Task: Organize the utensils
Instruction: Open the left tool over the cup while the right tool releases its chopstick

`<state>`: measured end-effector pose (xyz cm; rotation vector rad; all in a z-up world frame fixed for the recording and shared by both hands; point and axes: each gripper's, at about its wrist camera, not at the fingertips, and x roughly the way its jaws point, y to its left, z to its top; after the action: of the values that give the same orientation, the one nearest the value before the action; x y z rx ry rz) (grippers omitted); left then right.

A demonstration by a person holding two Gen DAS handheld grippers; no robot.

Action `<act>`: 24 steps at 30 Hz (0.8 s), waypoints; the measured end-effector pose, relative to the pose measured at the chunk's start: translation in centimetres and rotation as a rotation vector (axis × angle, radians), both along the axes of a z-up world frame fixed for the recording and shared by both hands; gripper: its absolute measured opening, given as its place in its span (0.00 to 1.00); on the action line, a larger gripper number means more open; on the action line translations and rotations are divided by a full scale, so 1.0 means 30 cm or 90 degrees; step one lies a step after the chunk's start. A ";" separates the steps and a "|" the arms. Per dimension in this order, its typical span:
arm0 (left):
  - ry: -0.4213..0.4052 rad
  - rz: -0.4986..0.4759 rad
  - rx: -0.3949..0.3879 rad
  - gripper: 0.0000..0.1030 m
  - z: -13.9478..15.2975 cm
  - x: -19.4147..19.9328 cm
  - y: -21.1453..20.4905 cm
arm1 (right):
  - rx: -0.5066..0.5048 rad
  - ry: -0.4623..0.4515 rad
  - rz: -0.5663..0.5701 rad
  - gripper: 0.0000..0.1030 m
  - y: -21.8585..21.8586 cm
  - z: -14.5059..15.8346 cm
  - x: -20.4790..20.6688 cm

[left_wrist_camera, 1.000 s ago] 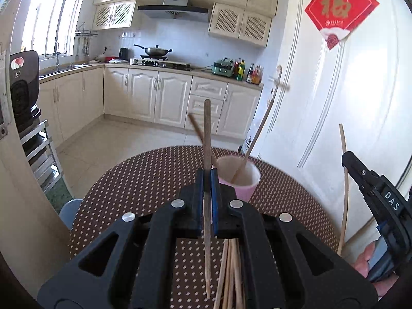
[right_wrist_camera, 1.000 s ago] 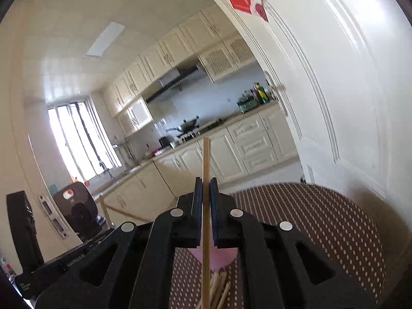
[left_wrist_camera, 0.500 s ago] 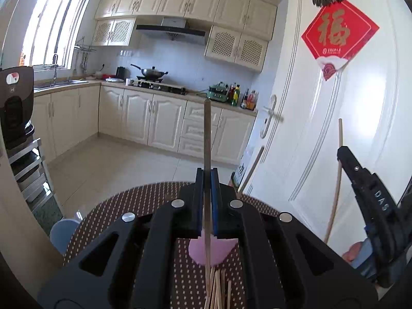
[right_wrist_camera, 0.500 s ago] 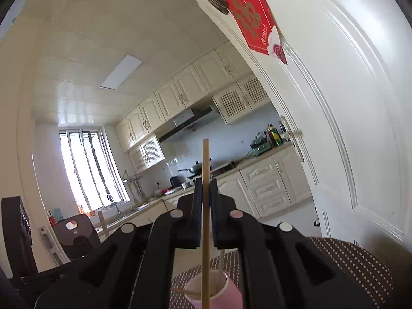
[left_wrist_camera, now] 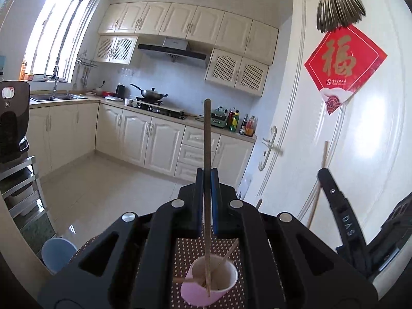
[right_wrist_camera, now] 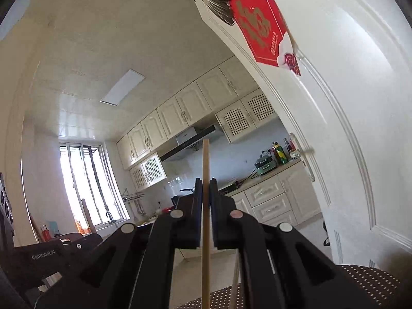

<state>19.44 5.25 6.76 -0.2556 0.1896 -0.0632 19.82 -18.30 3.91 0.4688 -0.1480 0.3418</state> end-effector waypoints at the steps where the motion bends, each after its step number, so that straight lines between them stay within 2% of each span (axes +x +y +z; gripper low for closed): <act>1: 0.001 0.001 0.001 0.06 -0.001 0.008 -0.001 | 0.003 -0.001 -0.002 0.05 0.004 -0.003 0.012; 5: -0.001 0.011 0.012 0.06 -0.008 0.039 -0.007 | 0.007 -0.002 -0.030 0.05 0.020 -0.017 0.031; 9: -0.005 0.009 0.000 0.06 -0.021 0.061 0.001 | 0.020 -0.003 -0.025 0.05 0.030 -0.032 0.055; 13: -0.003 0.018 0.012 0.06 -0.039 0.092 -0.008 | 0.026 0.008 -0.020 0.05 0.047 -0.058 0.100; 24: 0.036 0.004 0.025 0.06 -0.115 0.177 -0.029 | 0.008 0.045 -0.009 0.05 0.070 -0.103 0.167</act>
<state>24.73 4.38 3.31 -0.2182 0.2453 -0.0458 24.84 -16.20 0.82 0.4915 -0.0846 0.3094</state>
